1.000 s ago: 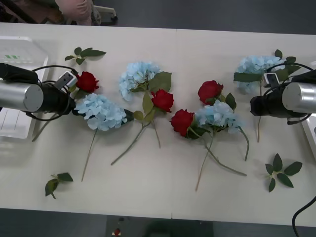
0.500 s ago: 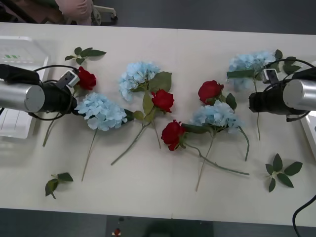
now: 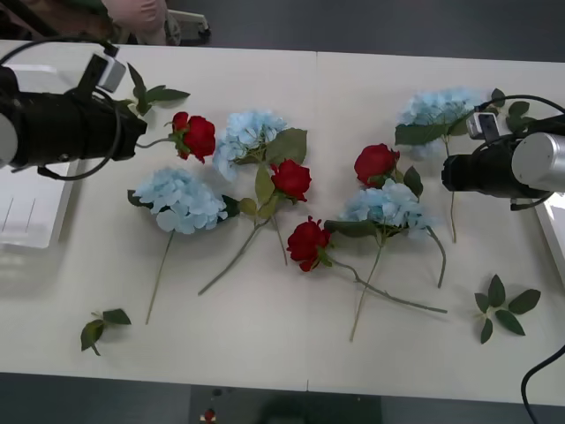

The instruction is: Put the red flowers into the right box and the blue flowers into the left box

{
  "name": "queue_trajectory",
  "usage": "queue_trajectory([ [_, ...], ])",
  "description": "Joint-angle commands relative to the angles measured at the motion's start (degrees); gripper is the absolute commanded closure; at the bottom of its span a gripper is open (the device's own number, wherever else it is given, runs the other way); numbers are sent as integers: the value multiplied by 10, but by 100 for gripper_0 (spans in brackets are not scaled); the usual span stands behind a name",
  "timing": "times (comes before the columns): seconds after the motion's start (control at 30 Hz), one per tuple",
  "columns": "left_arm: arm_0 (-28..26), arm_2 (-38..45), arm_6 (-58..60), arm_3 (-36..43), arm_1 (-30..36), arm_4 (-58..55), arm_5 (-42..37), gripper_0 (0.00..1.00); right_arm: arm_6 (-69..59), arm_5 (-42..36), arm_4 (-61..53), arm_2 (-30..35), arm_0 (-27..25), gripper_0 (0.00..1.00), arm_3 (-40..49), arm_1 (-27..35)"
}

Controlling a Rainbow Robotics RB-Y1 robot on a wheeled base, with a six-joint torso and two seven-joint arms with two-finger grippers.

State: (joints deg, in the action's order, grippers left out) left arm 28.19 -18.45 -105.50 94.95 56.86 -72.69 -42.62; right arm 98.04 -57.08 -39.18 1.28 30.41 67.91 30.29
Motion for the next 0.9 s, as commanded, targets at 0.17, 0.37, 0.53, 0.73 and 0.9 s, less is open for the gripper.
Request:
queue_trajectory([
  [0.17,-30,63,58,81,33,-51,-14,100,31,-22,-1,4,5,0,47,28],
  [0.37,-28,100,57,118,-25,-90,-4,100,118,-102,-71,75,4,0,79,25],
  [0.53,-28,112,59,130,-83,-92,34,100,269,-218,-140,181,4,0,113,3],
  [0.73,-46,115,58,128,-108,-57,43,100,370,-320,-208,233,4,0,180,-15],
  [0.9,-91,130,54,123,-71,-11,43,100,433,-354,-300,247,5,0,200,-24],
])
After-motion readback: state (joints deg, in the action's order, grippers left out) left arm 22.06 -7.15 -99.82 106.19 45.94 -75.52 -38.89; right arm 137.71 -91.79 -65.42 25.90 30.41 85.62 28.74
